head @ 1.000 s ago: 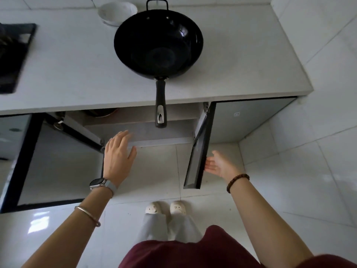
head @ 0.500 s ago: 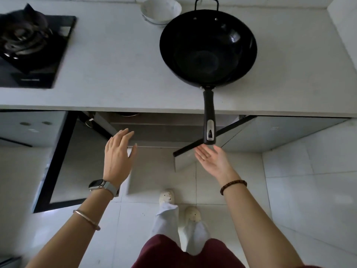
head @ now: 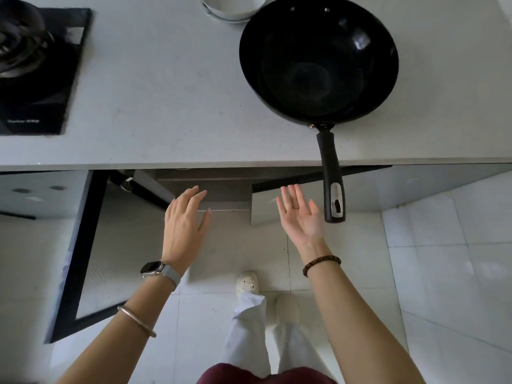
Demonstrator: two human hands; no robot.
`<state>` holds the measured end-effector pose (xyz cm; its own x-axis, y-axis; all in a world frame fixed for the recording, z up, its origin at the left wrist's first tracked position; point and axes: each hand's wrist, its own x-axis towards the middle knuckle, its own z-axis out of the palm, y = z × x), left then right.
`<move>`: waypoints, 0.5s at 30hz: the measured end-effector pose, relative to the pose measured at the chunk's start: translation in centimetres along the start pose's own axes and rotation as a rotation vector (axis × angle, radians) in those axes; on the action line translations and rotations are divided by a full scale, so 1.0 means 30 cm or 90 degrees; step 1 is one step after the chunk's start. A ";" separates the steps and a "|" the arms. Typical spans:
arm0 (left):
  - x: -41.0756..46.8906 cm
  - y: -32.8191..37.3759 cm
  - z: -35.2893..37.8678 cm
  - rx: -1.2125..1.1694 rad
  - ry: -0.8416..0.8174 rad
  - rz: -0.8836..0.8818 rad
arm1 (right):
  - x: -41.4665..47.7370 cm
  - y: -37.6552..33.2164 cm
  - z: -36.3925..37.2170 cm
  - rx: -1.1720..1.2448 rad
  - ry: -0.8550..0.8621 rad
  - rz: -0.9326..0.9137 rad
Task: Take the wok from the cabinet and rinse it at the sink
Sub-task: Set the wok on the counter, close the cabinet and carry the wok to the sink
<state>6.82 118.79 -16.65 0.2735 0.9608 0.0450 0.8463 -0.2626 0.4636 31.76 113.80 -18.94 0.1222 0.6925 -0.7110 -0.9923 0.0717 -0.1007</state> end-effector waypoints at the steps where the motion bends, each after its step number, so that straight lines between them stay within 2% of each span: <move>1: 0.008 -0.004 0.004 -0.001 -0.003 0.003 | 0.009 0.007 0.016 0.000 0.001 -0.010; 15: 0.067 -0.090 -0.035 0.006 -0.010 0.001 | 0.087 0.015 0.170 -0.026 0.007 -0.044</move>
<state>4.60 121.52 -16.87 0.2824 0.9588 0.0311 0.8499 -0.2651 0.4554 31.55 119.31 -17.29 0.1915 0.6791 -0.7086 -0.9798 0.0898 -0.1787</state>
